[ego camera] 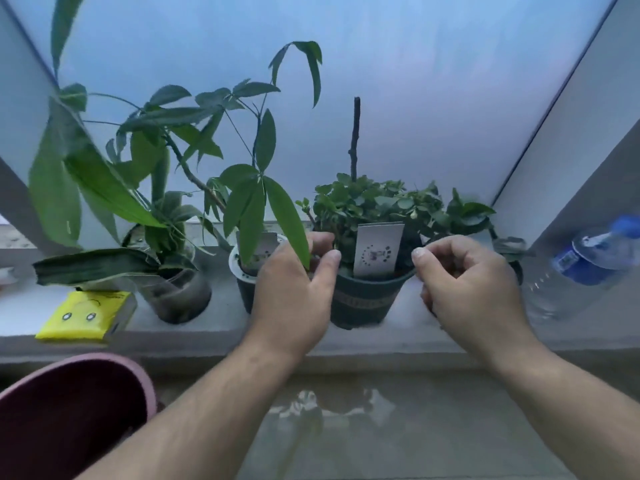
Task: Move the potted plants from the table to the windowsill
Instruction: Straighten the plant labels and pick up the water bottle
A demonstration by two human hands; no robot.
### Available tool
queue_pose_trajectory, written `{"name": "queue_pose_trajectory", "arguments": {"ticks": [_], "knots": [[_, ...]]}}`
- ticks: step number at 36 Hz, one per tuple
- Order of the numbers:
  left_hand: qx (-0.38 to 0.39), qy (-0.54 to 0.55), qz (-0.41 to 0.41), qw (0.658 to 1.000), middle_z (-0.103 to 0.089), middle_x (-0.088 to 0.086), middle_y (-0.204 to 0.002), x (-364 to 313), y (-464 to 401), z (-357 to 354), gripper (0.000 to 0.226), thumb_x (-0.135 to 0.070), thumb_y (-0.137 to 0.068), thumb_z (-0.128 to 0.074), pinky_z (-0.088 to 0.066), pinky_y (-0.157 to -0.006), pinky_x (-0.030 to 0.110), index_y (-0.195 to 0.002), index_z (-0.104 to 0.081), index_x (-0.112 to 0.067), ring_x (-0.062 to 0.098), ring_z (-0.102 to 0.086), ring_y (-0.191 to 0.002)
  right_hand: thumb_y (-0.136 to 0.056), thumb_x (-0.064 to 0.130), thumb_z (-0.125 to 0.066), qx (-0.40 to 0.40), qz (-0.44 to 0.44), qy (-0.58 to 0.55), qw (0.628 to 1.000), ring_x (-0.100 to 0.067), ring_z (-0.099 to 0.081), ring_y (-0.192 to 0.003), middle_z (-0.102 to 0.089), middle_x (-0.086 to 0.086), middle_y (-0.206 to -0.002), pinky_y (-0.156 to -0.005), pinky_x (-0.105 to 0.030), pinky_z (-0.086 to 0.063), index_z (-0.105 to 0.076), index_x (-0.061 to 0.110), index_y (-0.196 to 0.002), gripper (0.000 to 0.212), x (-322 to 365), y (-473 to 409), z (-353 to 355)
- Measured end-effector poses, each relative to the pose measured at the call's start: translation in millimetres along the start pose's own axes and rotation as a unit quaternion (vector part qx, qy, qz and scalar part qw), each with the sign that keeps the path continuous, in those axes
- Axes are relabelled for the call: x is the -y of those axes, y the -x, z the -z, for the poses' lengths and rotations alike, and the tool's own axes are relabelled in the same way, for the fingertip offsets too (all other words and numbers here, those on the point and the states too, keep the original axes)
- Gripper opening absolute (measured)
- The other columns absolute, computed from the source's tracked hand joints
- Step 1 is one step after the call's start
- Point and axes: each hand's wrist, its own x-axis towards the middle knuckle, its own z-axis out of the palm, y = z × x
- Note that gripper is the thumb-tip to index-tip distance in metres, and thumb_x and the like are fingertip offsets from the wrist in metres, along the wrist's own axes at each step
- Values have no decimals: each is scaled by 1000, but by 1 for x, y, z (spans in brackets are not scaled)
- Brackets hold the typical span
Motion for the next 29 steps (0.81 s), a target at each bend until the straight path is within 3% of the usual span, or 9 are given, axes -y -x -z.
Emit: {"name": "queue_pose_trajectory", "arguments": {"ticks": [2,4,9,13,18,21,24,26,29], "knots": [[-12,11,2,1000,-71,-9,-99,2,-1,-10,20,-25,-95,-67,-57,-84,25,-114,-71,-22,5,-67,-92,-94,33,-66,-3,18,-4,1000,-17,-63,-55,-68,3,-59,-58,-39,-58,-70,26,-80,16,-7,-2,3],[-7,16,15,1000,-71,-9,-100,3,-3,-15,23,-25,-94,-68,-57,-86,26,-116,-71,-20,6,-66,-94,-94,31,-66,1,27,-14,1000,-12,-62,-53,-68,5,-59,-56,-32,-55,-72,27,-86,11,-10,-6,3],[11,-21,17,1000,-70,-14,-96,-2,-9,-24,22,-28,-94,-68,-49,-68,3,-115,-71,-21,-4,-63,-88,-96,27,-64,60,33,-2,998,-10,-66,-74,-67,13,-76,-63,-17,-45,-74,27,-107,14,0,-11,2],[19,-37,14,999,-73,-13,-92,-5,-16,-28,15,-28,-95,-67,-52,-67,8,-107,-74,-23,-2,-66,-84,-96,27,-63,81,22,7,996,-13,-70,-79,-74,7,-90,-73,-28,-58,-74,21,-114,22,6,-19,-5],[50,-40,13,998,-72,-19,-81,-9,-16,-30,12,-26,-96,-65,-45,-61,8,-88,-73,-31,-8,-64,-74,-97,24,-61,100,11,-5,995,-11,-64,-69,-72,8,-85,-65,-25,-48,-76,22,-101,16,8,-23,-7],[41,-38,6,998,-73,-12,-77,-10,-17,-30,17,-27,-96,-66,-49,-63,21,-80,-72,-30,3,-66,-75,-98,25,-61,90,24,0,996,-14,-65,-71,-68,11,-77,-68,-26,-48,-72,25,-90,13,9,-21,-5],[30,-7,-11,999,-73,-1,-75,-9,-18,-27,18,-27,-95,-66,-56,-71,37,-79,-73,-26,20,-68,-76,-98,28,-61,72,55,6,996,-9,-65,-70,-62,13,-67,-62,-19,-43,-68,31,-81,19,11,-19,-1],[44,-6,-9,999,-73,-1,-76,-7,-18,-28,18,-28,-96,-65,-58,-73,42,-80,-73,-25,22,-69,-78,-98,27,-61,73,73,32,994,-8,-64,-68,-60,13,-63,-59,-17,-40,-66,31,-74,25,10,-17,1],[61,-43,-6,997,-70,-4,-71,-4,-14,-29,22,-29,-96,-64,-52,-65,36,-76,-71,-25,17,-66,-73,-98,27,-60,83,70,53,993,-11,-61,-62,-55,10,-56,-56,-22,-40,-59,30,-64,35,2,-14,-1]]}}
